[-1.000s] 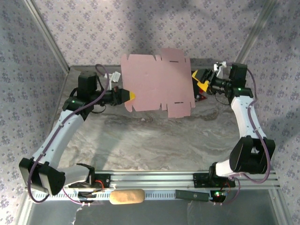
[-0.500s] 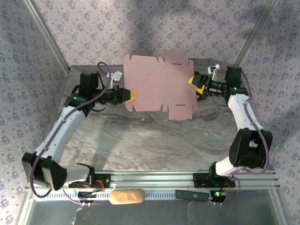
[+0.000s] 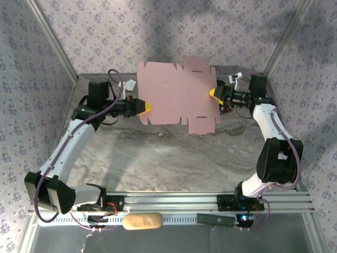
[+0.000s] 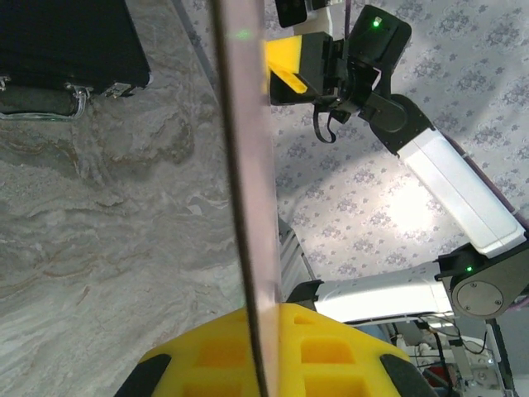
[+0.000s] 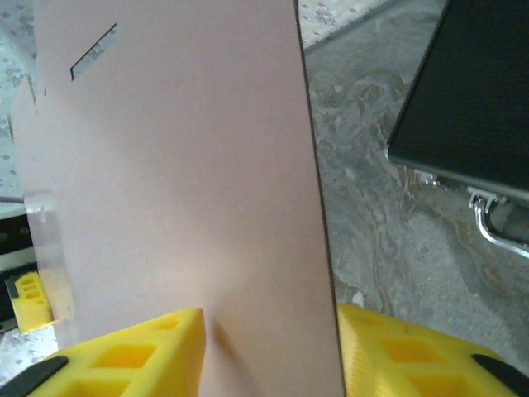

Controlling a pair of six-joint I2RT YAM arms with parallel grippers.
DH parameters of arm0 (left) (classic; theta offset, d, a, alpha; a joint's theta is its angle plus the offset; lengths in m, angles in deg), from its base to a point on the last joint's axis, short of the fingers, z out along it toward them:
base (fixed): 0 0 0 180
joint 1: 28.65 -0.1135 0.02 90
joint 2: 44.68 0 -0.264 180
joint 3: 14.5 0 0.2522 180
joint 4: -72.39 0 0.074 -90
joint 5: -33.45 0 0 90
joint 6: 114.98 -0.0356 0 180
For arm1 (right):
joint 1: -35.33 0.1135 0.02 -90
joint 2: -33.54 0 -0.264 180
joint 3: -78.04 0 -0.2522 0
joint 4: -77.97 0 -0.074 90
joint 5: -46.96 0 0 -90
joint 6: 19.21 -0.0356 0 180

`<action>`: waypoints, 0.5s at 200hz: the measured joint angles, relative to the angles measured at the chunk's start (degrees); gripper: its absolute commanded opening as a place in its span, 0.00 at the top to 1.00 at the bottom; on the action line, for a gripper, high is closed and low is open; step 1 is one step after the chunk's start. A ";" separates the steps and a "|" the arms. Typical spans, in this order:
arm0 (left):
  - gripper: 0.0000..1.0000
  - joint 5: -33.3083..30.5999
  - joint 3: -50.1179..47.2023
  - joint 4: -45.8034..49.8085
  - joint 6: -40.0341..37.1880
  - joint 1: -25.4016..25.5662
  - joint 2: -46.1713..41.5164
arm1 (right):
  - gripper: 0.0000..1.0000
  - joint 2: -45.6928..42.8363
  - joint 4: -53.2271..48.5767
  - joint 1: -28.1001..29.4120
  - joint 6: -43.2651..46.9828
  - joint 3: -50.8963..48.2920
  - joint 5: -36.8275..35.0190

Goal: Fold the paper box

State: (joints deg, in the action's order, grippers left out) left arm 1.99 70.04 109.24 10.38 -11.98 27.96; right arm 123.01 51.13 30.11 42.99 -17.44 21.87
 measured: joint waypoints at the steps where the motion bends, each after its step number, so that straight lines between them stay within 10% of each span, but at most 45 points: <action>1: 1.00 0.02 0.00 0.00 0.00 -0.02 0.00 | 0.68 0.00 0.13 -0.04 0.26 0.00 0.07; 37: 0.97 0.20 0.00 1.55 0.04 -1.49 0.02 | 0.89 -0.94 1.03 -0.66 -1.22 -0.17 0.59; 67: 0.34 -1.75 0.00 3.02 -0.44 -2.97 0.02 | 1.00 -3.76 1.68 -0.61 -3.98 -0.68 0.52; 100: 0.22 -11.08 0.02 7.74 -1.29 -4.70 -0.13 | 1.00 -7.23 3.23 1.31 -10.27 -0.85 -3.50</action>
State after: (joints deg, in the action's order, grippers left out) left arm -9.09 70.07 116.98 9.09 -16.68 27.83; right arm 115.77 54.37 31.43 32.72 -18.29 18.37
